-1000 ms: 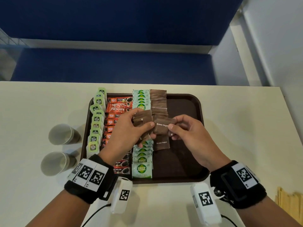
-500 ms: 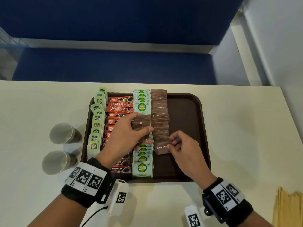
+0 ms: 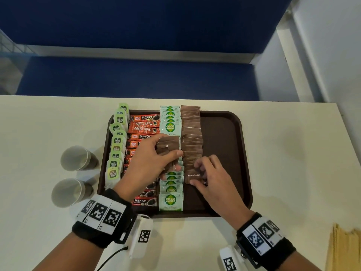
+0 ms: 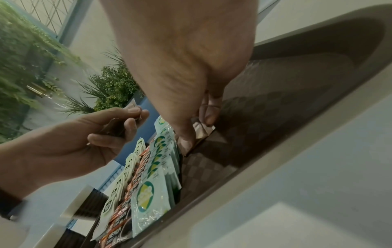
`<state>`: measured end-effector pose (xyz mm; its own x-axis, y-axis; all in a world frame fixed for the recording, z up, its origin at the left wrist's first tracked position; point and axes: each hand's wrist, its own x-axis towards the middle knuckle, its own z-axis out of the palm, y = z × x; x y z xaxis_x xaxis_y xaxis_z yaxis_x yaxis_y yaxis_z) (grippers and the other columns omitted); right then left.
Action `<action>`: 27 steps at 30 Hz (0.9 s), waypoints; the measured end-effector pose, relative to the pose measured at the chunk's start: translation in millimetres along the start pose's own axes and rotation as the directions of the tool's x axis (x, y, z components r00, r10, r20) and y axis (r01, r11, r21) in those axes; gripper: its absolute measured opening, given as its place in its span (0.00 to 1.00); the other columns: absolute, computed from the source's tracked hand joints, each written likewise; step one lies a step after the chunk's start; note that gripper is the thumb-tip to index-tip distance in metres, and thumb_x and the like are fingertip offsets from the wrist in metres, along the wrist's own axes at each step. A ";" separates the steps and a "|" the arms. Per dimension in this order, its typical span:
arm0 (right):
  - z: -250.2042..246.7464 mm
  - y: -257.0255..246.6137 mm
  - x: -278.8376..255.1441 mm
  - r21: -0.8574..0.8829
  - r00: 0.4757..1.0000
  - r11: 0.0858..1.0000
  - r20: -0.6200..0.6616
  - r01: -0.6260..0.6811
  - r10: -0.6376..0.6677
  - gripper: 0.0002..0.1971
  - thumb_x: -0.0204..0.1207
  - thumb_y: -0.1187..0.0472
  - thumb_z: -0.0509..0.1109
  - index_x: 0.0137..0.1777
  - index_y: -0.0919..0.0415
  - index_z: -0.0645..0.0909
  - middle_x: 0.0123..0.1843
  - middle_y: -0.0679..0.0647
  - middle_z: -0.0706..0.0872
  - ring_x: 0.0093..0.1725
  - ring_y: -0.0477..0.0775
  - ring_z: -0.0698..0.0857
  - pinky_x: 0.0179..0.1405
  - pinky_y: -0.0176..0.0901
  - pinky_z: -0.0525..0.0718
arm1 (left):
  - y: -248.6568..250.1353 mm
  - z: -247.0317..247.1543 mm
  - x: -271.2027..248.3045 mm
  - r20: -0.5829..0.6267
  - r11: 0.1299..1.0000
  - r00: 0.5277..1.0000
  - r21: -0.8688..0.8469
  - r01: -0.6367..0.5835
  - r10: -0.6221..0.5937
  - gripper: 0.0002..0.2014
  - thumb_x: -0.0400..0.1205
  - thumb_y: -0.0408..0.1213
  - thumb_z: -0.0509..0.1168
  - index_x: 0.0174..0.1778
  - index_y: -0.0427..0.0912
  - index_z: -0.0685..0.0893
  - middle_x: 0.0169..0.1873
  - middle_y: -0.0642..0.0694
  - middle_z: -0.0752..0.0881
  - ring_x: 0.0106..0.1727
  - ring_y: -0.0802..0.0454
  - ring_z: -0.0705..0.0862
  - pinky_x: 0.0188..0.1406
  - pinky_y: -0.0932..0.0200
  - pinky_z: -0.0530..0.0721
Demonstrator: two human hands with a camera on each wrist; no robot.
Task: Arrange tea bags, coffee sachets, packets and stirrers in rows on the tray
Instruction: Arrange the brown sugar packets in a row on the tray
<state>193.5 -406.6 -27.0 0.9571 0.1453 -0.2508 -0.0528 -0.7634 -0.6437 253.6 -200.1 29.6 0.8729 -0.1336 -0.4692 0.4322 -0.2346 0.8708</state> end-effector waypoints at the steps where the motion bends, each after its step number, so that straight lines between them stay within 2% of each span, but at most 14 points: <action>1: 0.2 -0.4 0.0 0.004 1.000 1.000 -0.005 -0.003 0.003 0.18 0.81 0.55 0.81 0.63 0.46 0.77 0.59 0.38 0.71 0.51 0.30 0.77 0.53 0.31 0.82 | -0.2 -0.5 0.5 -0.003 1.000 1.000 -0.005 0.000 0.000 0.10 0.85 0.34 0.79 0.59 0.45 0.88 0.39 0.45 0.96 0.36 0.46 0.97 0.16 0.59 0.82; 5: 1.5 -0.5 0.1 0.006 1.000 1.000 -0.010 -0.003 0.003 0.18 0.81 0.54 0.81 0.63 0.45 0.77 0.59 0.37 0.70 0.52 0.31 0.78 0.53 0.31 0.83 | -0.6 -2.0 2.6 -0.006 1.000 1.000 -0.015 -0.005 0.005 0.10 0.84 0.35 0.80 0.59 0.45 0.88 0.40 0.43 0.96 0.38 0.43 0.97 0.17 0.59 0.83; 10: -7.4 -0.7 -0.4 0.056 0.998 0.998 -0.062 0.003 0.001 0.16 0.80 0.54 0.82 0.61 0.47 0.79 0.58 0.38 0.72 0.55 0.32 0.79 0.48 0.23 0.78 | -1.4 -1.9 3.6 -0.009 1.000 1.000 -0.016 -0.002 0.002 0.08 0.87 0.35 0.76 0.60 0.44 0.88 0.39 0.41 0.96 0.36 0.45 0.96 0.18 0.59 0.83; 12: -16.6 -4.1 2.8 0.124 0.989 0.992 -0.149 -0.005 0.023 0.12 0.82 0.56 0.80 0.59 0.48 0.81 0.56 0.40 0.76 0.52 0.39 0.82 0.47 0.28 0.81 | -1.2 -1.0 3.8 0.002 0.999 1.000 -0.033 0.006 -0.006 0.07 0.88 0.35 0.76 0.60 0.44 0.89 0.38 0.42 0.95 0.38 0.39 0.97 0.17 0.59 0.82; 14: -27.3 -9.9 9.2 0.293 0.975 0.955 -0.199 -0.033 0.094 0.09 0.83 0.58 0.80 0.58 0.48 0.83 0.53 0.44 0.83 0.48 0.44 0.85 0.47 0.32 0.84 | 0.4 1.2 3.2 0.038 0.999 0.999 -0.036 0.006 -0.004 0.07 0.87 0.36 0.76 0.61 0.46 0.91 0.39 0.43 0.96 0.39 0.37 0.97 0.17 0.59 0.81; 17: -42.9 -26.6 19.1 0.571 0.983 0.814 -0.065 -0.106 0.173 0.08 0.86 0.57 0.77 0.62 0.47 0.87 0.54 0.46 0.92 0.54 0.46 0.91 0.52 0.40 0.91 | 4.4 5.8 0.4 0.114 0.998 0.993 -0.059 0.004 0.003 0.12 0.86 0.37 0.78 0.65 0.48 0.91 0.44 0.42 0.97 0.38 0.37 0.97 0.16 0.60 0.80; 20: -52.1 -38.4 22.5 0.684 0.987 0.715 0.053 -0.147 0.153 0.09 0.87 0.60 0.75 0.64 0.53 0.90 0.56 0.49 0.95 0.55 0.49 0.93 0.50 0.40 0.92 | 6.4 10.2 -1.1 0.123 0.997 0.992 -0.083 0.007 0.003 0.15 0.84 0.39 0.79 0.66 0.48 0.87 0.49 0.42 0.97 0.37 0.35 0.97 0.14 0.61 0.78; 23: -56.1 -39.4 23.7 0.690 0.982 0.704 0.058 -0.171 0.182 0.07 0.85 0.63 0.78 0.61 0.57 0.90 0.52 0.53 0.96 0.50 0.53 0.95 0.49 0.40 0.92 | 4.9 10.8 -0.9 0.097 0.996 0.995 -0.086 0.012 -0.004 0.13 0.85 0.39 0.78 0.64 0.44 0.85 0.45 0.40 0.97 0.37 0.35 0.97 0.13 0.61 0.77; 27: -56.2 -33.7 22.8 0.674 0.975 0.719 0.006 -0.167 0.221 0.07 0.86 0.67 0.75 0.60 0.57 0.89 0.51 0.53 0.96 0.46 0.49 0.95 0.46 0.35 0.91 | 1.8 8.4 0.2 0.062 0.998 0.998 -0.055 0.033 -0.030 0.11 0.85 0.36 0.79 0.61 0.44 0.89 0.44 0.43 0.97 0.35 0.38 0.97 0.12 0.61 0.77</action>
<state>233.1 -412.9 29.6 0.9199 -0.0236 -0.3914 -0.3904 -0.1491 -0.9085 252.6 -208.6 29.8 0.8438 -0.1862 -0.5034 0.4728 -0.1861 0.8613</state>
